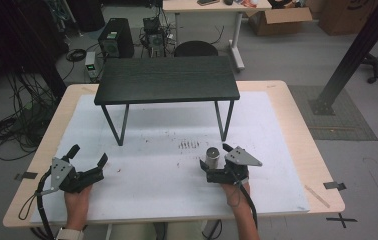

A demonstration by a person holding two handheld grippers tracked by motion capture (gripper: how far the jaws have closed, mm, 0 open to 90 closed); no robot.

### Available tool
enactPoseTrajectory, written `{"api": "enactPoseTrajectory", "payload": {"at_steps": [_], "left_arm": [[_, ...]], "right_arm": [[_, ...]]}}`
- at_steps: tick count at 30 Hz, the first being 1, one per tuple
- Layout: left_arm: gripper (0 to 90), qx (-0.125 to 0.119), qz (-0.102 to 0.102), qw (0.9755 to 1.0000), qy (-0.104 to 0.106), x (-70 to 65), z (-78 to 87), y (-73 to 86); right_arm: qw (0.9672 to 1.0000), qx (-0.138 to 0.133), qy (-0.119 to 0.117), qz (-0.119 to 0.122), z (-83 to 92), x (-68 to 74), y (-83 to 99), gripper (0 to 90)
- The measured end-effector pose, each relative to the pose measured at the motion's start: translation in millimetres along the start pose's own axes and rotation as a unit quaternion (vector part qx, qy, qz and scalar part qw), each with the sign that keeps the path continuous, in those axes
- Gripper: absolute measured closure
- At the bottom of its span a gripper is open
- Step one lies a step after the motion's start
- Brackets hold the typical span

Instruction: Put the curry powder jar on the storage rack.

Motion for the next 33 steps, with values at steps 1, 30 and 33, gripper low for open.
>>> {"api": "enactPoseTrajectory", "payload": {"at_steps": [1,30,33], "left_arm": [[0.4,0.0,-0.001,1.0,0.0,0.0,0.1,0.0],[0.3,0.0,0.0,1.0,0.0,0.0,-0.1,0.0],[0.2,0.0,0.0,1.0,0.0,0.0,-0.1,0.0]], "right_arm": [[1.0,0.0,0.0,-0.001,-0.1,-0.3,0.0,1.7],[0.9994,0.017,-0.027,-0.012,-3.5,0.4,2.7,42.3],[0.9995,0.015,-0.027,-0.011,-2.9,0.6,2.4,45.7]]}}
Point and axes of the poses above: each handheld gripper's, and its own axes: z roughly backward along the jaws, y roughly out of its underside, x roughly to its left, the point moved 10 cm from there along -z, roughly forward along the jaws, and after that the axes turned 1 degree about x, right-handed, at the moved point
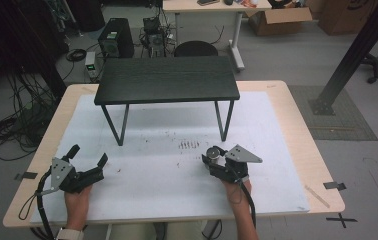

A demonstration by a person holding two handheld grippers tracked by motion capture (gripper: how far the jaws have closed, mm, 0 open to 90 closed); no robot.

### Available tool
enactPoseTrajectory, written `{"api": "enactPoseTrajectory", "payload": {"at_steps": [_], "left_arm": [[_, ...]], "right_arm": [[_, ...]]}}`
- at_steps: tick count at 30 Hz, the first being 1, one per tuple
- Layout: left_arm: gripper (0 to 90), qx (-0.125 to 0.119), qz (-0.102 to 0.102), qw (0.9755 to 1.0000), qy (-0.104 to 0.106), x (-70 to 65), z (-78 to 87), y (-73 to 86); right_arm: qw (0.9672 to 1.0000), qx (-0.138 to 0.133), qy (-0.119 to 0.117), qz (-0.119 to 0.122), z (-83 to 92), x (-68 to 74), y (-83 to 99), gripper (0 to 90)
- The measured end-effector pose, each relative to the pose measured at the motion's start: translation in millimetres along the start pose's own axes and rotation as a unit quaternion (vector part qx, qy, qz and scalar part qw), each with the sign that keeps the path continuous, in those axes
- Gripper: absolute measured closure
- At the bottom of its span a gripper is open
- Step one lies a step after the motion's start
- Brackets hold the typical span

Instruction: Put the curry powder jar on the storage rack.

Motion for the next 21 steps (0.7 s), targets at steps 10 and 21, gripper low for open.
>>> {"api": "enactPoseTrajectory", "payload": {"at_steps": [10,21], "left_arm": [[0.2,0.0,0.0,1.0,0.0,0.1,0.1,0.0],[0.3,0.0,0.0,1.0,0.0,0.2,0.0,0.0]], "right_arm": [[1.0,-0.006,0.002,-0.005,1.1,-1.5,-0.9,48.3],[0.9997,-0.02,0.01,-0.009,7.0,-3.9,-8.3,48.4]]}}
Point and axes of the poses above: each handheld gripper's, and its own axes: z roughly backward along the jaws, y roughly out of its underside, x roughly to its left, the point moved 10 cm from there along -z, roughly forward along the jaws, and after that the axes turned 1 degree about x, right-handed, at the moved point
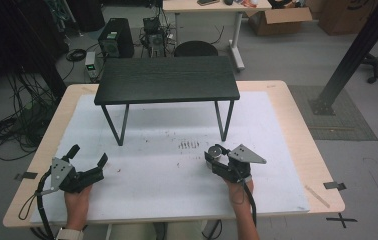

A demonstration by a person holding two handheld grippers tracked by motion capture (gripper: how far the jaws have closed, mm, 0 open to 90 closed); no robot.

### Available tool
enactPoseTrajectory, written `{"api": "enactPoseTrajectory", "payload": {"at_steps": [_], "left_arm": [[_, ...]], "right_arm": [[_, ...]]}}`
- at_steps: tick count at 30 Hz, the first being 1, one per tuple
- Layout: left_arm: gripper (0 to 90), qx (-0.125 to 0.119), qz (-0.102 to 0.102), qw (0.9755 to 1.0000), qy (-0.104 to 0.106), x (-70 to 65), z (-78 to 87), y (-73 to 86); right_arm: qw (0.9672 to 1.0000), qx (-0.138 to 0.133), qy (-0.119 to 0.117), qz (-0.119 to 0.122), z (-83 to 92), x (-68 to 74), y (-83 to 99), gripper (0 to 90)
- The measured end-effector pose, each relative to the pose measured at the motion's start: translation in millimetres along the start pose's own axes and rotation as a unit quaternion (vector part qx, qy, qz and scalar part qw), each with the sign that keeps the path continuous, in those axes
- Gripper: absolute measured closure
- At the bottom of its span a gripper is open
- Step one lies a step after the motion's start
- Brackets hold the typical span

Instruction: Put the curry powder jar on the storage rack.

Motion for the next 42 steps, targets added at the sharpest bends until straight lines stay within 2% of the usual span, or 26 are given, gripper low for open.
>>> {"api": "enactPoseTrajectory", "payload": {"at_steps": [13,26,35,39,42], "left_arm": [[0.3,0.0,0.0,1.0,0.0,0.1,0.1,-0.1],[0.3,-0.001,0.0,1.0,0.0,0.1,0.1,-0.1],[0.2,-0.001,0.0,1.0,0.0,0.1,0.2,-0.1],[0.2,-0.001,0.0,1.0,0.0,0.1,0.2,-0.1],[0.2,-0.001,0.0,1.0,0.0,0.1,0.2,-0.1]], "right_arm": [[0.9996,-0.022,-0.013,0.009,5.8,6.2,-34.5,48.5],[0.9988,-0.029,-0.033,0.024,9.5,15.9,-66.3,48.5],[0.9967,-0.039,-0.054,0.046,12.3,29.7,-103.8,48.6],[0.9959,-0.04,-0.061,0.054,12.6,34.1,-114.2,48.5],[0.9944,-0.046,-0.074,0.06,13.2,40.5,-128.8,48.6]]}}
Point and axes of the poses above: each handheld gripper's, and its own axes: z roughly backward along the jaws, y roughly out of its underside, x roughly to its left, the point moved 10 cm from there along -z, roughly forward along the jaws, and after that the axes turned 1 degree about x, right-handed, at the moved point
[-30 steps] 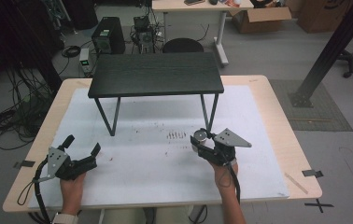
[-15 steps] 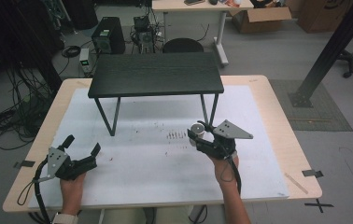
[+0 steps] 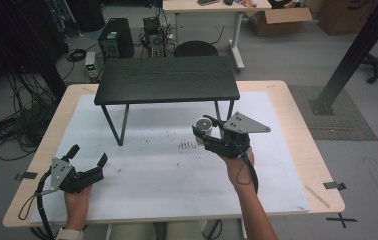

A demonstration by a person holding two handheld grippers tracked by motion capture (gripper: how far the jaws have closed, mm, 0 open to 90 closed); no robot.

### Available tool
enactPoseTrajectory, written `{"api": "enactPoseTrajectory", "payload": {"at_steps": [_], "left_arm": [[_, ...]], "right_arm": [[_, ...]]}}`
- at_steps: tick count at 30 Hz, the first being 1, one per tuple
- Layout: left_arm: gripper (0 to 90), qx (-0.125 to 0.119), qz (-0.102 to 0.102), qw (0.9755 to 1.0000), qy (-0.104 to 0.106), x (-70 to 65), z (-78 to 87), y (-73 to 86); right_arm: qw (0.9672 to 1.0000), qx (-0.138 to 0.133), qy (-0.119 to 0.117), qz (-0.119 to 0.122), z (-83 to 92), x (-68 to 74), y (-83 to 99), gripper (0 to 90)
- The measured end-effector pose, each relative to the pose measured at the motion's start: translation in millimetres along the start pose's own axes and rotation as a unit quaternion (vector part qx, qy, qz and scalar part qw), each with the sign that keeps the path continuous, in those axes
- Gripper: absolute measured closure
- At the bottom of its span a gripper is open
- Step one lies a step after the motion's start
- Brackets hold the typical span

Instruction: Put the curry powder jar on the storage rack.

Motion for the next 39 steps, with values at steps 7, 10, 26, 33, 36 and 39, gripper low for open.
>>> {"api": "enactPoseTrajectory", "payload": {"at_steps": [7,10,26,33,36,39], "left_arm": [[0.3,0.0,0.0,1.0,0.0,0.0,0.0,0.0],[0.2,-0.001,0.0,1.0,0.0,0.1,0.1,-0.1],[0.2,0.0,0.001,1.0,0.0,0.1,0.1,0.0],[0.2,0.0,0.001,1.0,0.0,0.1,0.1,-0.1],[0.3,0.0,0.001,1.0,0.0,0.1,0.1,0.0],[0.2,0.0,0.001,1.0,0.0,0.1,0.1,-0.1]], "right_arm": [[0.9998,-0.011,-0.014,0.007,-2.9,4.6,-22.2,48.6],[0.9996,-0.019,-0.022,0.007,-4.8,5.6,-32.7,48.6],[0.998,-0.037,-0.046,0.022,-24.0,8.9,-81.4,48.7],[0.9972,-0.043,-0.054,0.029,-34.0,11.7,-98.4,48.7],[0.9969,-0.043,-0.058,0.03,-39.0,12.8,-103.6,48.7],[0.9966,-0.043,-0.06,0.035,-44.1,13.7,-109.4,48.7]]}}
Point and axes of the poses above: each handheld gripper's, and its own axes: z roughly backward along the jaws, y roughly out of its underside, x roughly to its left, the point moved 10 cm from there along -z, roughly forward along the jaws, and after that the axes turned 1 degree about x, right-handed, at the moved point
